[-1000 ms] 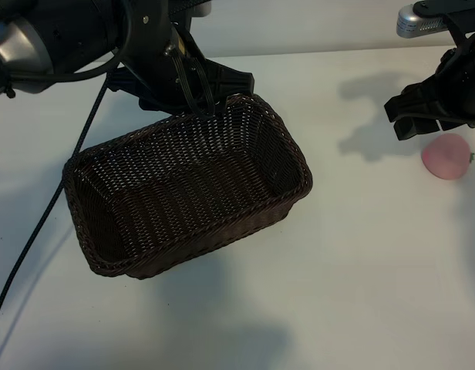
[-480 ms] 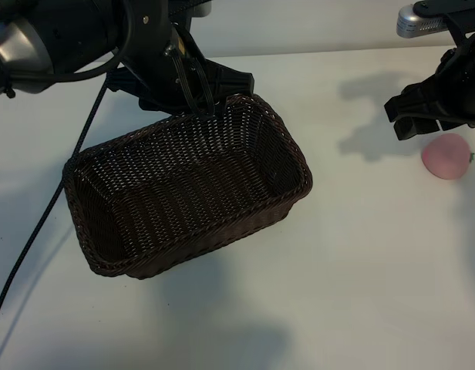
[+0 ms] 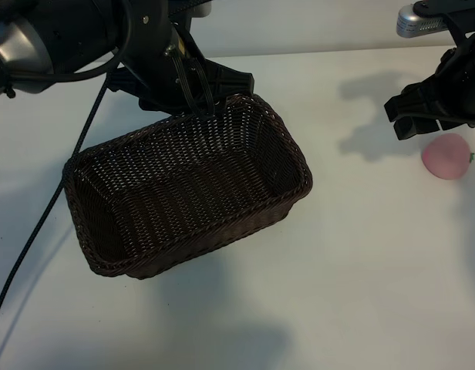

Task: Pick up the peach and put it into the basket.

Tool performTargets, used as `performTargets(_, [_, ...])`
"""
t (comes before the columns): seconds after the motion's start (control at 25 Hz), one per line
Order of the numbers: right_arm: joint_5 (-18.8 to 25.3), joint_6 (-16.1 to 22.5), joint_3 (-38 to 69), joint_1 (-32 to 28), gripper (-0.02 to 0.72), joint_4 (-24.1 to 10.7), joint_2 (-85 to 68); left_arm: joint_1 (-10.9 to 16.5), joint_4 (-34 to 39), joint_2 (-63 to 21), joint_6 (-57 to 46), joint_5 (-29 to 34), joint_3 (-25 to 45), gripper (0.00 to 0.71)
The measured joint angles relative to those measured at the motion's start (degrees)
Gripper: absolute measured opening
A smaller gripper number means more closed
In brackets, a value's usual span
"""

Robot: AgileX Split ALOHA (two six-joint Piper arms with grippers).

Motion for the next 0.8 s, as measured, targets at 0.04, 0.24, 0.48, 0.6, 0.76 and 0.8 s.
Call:
performTargets(0.04, [0.0, 0.0, 0.0, 0.0, 0.583, 0.0, 0.0, 0.0, 0.0, 0.0, 0.2, 0.0, 0.0, 0.555])
performTargets(0.24, [0.0, 0.0, 0.0, 0.0, 0.583, 0.0, 0.0, 0.2, 0.4, 0.0, -1.0, 4.9, 0.0, 0.555])
performTargets(0.48, [0.0, 0.0, 0.0, 0.0, 0.583, 0.1, 0.0, 0.3, 5.0, -1.0, -3.5, 13.6, 1.0, 0.554])
performTargets(0.6, [0.0, 0.0, 0.0, 0.0, 0.583, 0.1, 0.0, 0.3, 8.0, -4.8, -7.5, 13.2, 5.5, 0.554])
performTargets(0.76, [0.0, 0.0, 0.0, 0.0, 0.583, 0.1, 0.0, 0.4, 12.1, -12.6, -14.1, 11.8, 14.3, 0.554])
performTargets(0.8, [0.0, 0.0, 0.0, 0.0, 0.583, 0.1, 0.0, 0.7, 12.3, -14.4, -15.7, 11.2, 16.6, 0.554])
